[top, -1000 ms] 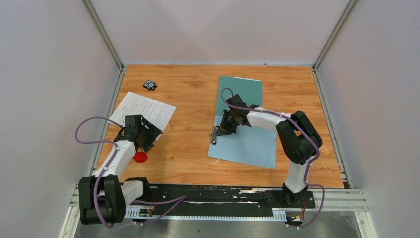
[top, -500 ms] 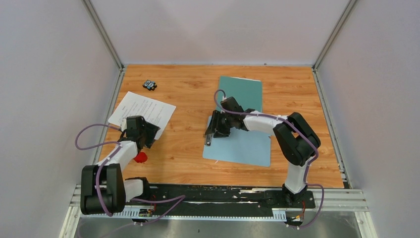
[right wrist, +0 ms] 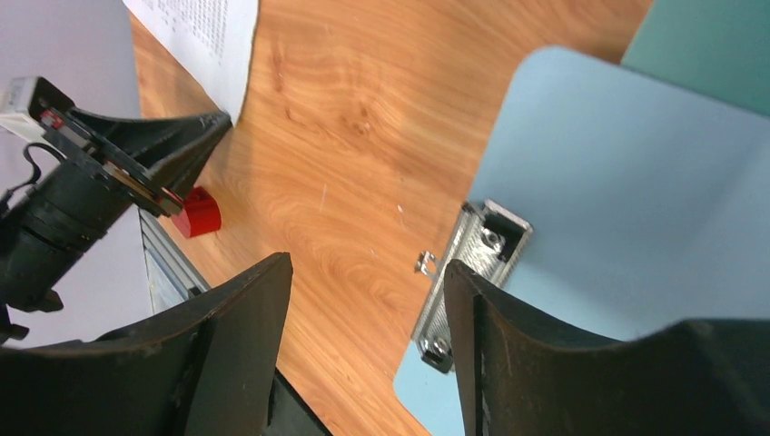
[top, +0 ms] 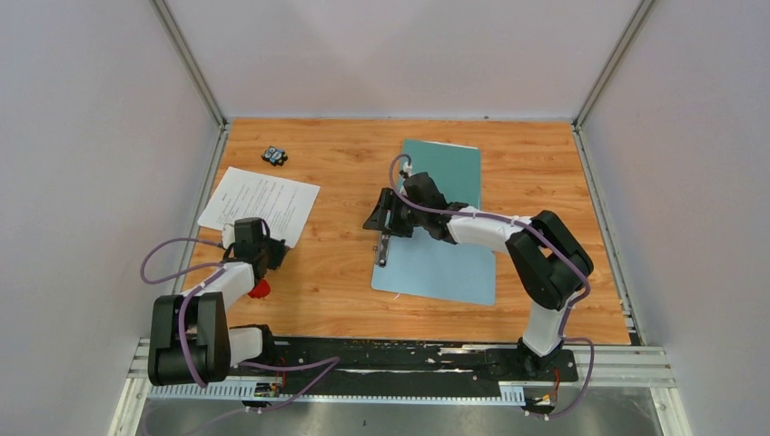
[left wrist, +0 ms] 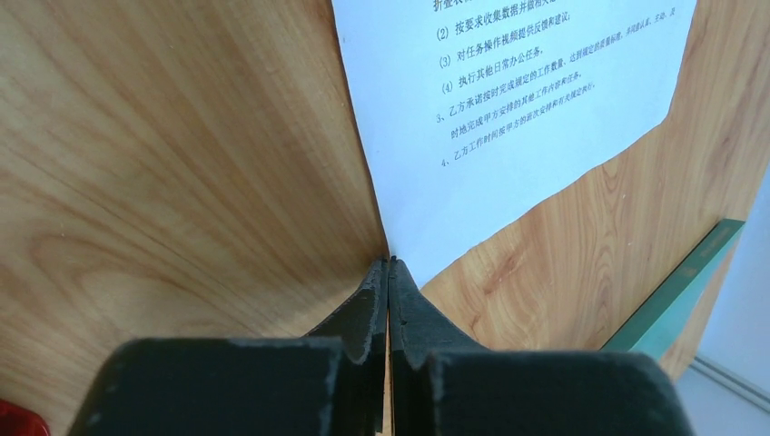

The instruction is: Put the files into the folder

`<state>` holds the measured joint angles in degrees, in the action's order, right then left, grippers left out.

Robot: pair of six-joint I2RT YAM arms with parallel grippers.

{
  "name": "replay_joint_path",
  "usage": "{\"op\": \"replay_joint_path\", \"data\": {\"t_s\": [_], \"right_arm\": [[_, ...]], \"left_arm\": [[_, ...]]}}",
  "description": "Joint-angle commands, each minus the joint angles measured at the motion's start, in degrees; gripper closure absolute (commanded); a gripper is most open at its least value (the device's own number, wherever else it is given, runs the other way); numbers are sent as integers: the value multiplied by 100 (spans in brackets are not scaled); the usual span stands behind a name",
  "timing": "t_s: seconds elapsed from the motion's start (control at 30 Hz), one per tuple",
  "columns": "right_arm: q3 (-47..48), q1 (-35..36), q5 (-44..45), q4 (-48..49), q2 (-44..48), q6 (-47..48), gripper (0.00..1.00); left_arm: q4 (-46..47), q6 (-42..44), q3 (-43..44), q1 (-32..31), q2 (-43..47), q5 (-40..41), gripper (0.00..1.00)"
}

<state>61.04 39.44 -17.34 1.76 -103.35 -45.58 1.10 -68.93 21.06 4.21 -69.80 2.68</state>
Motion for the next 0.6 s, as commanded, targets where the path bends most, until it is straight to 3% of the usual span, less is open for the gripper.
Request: {"op": "replay_joint_path", "data": {"t_s": [0.0, 0.27, 0.3, 0.4, 0.5, 0.57], "right_arm": [[641, 209, 478, 734, -520, -125, 36], [1494, 638, 817, 1192, -1667, -249, 38], [1588, 676, 800, 1190, -1759, -356, 38], [1865, 779, 860, 998, -1986, -590, 38], [1960, 860, 956, 940, -2079, -708, 38], [1981, 872, 913, 957, -2092, -721, 36]], "left_arm": [[-45, 19, 66, 35, 97, 82, 100], [-834, 537, 717, 33, 647, 26, 100], [-1039, 683, 885, 34, 745, 256, 93], [-1495, 1214, 1409, 36, 831, 1160, 57], [-1817, 1751, 1962, 114, 459, 1961, 51], [-1939, 2042, 2297, 337, -15, 1906, 53]]}}
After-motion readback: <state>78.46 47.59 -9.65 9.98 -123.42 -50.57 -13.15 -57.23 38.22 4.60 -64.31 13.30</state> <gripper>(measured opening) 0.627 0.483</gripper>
